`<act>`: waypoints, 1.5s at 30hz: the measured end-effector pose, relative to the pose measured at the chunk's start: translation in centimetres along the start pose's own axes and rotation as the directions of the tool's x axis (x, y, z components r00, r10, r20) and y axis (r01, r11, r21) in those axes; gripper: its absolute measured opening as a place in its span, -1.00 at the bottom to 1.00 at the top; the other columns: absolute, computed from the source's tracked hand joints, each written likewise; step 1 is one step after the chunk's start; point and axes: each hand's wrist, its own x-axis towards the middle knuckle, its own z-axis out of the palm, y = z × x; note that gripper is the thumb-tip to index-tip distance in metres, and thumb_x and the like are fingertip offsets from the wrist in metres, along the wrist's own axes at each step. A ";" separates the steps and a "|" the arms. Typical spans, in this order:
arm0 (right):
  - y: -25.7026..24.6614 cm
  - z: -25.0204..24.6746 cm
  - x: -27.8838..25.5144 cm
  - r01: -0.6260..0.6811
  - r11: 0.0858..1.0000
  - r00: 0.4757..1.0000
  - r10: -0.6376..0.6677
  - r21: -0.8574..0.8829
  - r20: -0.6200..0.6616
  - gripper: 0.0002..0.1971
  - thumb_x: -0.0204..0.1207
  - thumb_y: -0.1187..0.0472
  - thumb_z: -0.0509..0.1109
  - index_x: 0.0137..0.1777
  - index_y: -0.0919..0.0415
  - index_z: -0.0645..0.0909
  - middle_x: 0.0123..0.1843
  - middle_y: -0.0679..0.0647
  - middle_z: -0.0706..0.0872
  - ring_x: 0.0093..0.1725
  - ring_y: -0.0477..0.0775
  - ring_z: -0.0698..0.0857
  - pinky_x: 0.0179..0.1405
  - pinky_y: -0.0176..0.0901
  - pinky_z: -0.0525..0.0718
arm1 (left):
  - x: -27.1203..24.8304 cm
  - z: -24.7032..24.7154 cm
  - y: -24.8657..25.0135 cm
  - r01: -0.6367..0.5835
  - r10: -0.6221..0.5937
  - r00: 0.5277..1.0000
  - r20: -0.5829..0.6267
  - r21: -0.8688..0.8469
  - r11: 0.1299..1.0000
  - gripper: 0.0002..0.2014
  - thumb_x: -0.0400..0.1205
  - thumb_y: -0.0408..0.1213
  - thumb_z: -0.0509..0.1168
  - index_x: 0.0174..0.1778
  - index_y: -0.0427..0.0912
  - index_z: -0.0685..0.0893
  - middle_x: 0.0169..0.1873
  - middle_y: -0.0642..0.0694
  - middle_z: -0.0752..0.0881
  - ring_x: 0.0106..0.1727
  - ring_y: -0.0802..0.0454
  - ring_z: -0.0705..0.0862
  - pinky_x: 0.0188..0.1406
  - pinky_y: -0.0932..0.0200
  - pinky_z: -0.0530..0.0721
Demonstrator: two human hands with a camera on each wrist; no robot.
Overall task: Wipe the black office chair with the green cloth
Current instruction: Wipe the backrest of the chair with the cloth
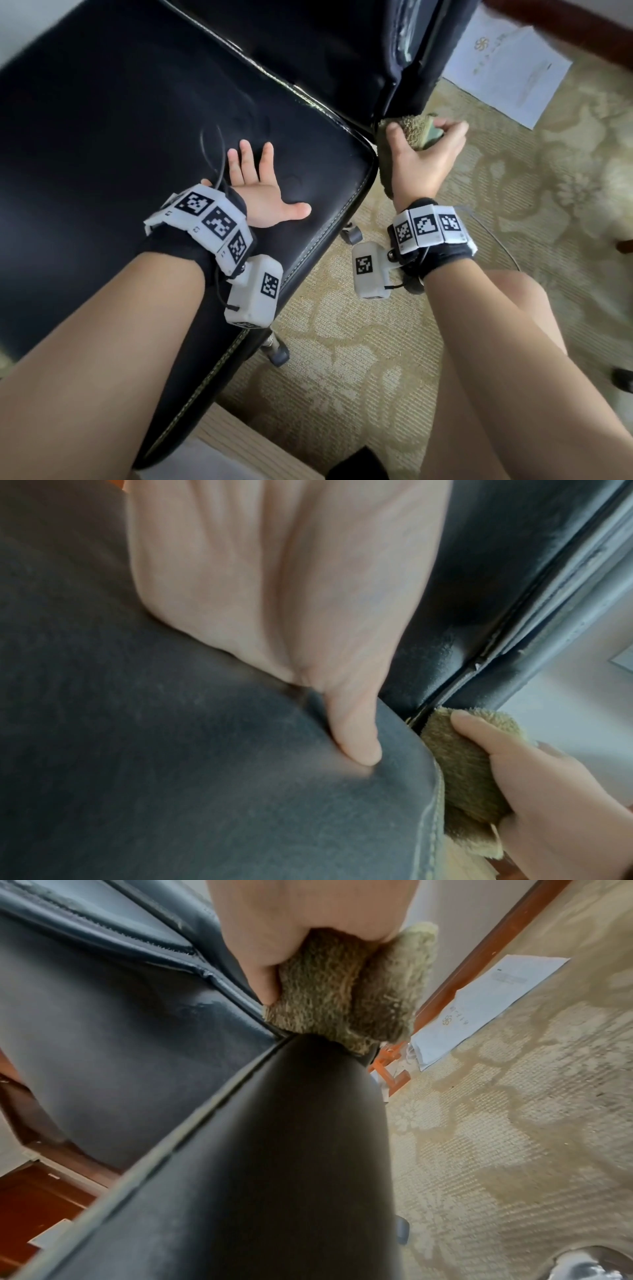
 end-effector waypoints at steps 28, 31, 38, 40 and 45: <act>-0.4 1.0 2.7 0.050 0.998 0.998 -0.051 0.043 0.042 -0.44 0.25 0.23 0.57 0.08 0.20 0.25 0.12 0.11 0.40 0.19 0.09 0.45 0.20 -0.53 0.36 | 0.9 -0.3 0.9 0.002 -0.004 1.000 -0.019 -0.087 0.996 0.04 0.56 0.30 0.15 0.57 -0.09 -0.50 0.56 -0.19 -0.51 0.58 -0.17 -0.49 0.53 -0.43 -0.15; -1.4 2.2 2.7 0.080 0.997 0.995 -0.081 0.014 0.058 -0.44 0.25 0.24 0.59 0.06 0.21 0.26 0.11 0.12 0.39 0.08 -0.11 0.44 0.10 -0.63 0.34 | 0.7 -0.3 0.8 -0.002 0.001 1.000 -0.010 -0.094 0.996 0.04 0.56 0.30 0.14 0.57 -0.08 -0.50 0.55 -0.18 -0.53 0.58 -0.15 -0.50 0.52 -0.45 -0.15; -1.1 3.8 3.2 -0.091 0.987 0.993 0.100 -0.131 0.066 -0.41 0.35 0.19 0.58 0.05 0.19 0.16 0.23 0.20 0.43 0.04 -0.04 0.44 -0.09 -0.56 0.32 | 0.4 -0.6 1.2 0.016 -0.017 1.000 -0.006 -0.074 0.997 -0.01 0.59 0.29 0.11 0.58 -0.08 -0.47 0.57 -0.16 -0.51 0.59 -0.13 -0.48 0.49 -0.48 -0.18; -1.1 4.0 3.7 -0.113 0.973 0.984 0.137 -0.203 0.113 -0.43 0.36 0.16 0.57 0.08 0.17 0.18 0.27 0.18 0.43 0.01 -0.03 0.46 -0.04 -0.44 0.38 | 0.4 -0.8 1.3 0.025 -0.026 1.000 -0.008 -0.074 0.997 -0.02 0.60 0.29 0.09 0.59 -0.09 -0.47 0.57 -0.17 -0.50 0.59 -0.14 -0.48 0.48 -0.47 -0.20; 0.8 2.3 3.8 -0.230 0.912 0.944 0.294 -0.341 0.149 -0.38 0.37 0.14 0.56 0.30 0.26 0.28 0.31 0.18 0.46 0.04 0.03 0.48 0.19 -0.15 0.56 | 0.6 -0.8 1.4 0.033 -0.034 0.999 -0.011 -0.079 0.996 -0.01 0.59 0.30 0.10 0.58 -0.09 -0.48 0.57 -0.18 -0.50 0.58 -0.15 -0.49 0.52 -0.45 -0.20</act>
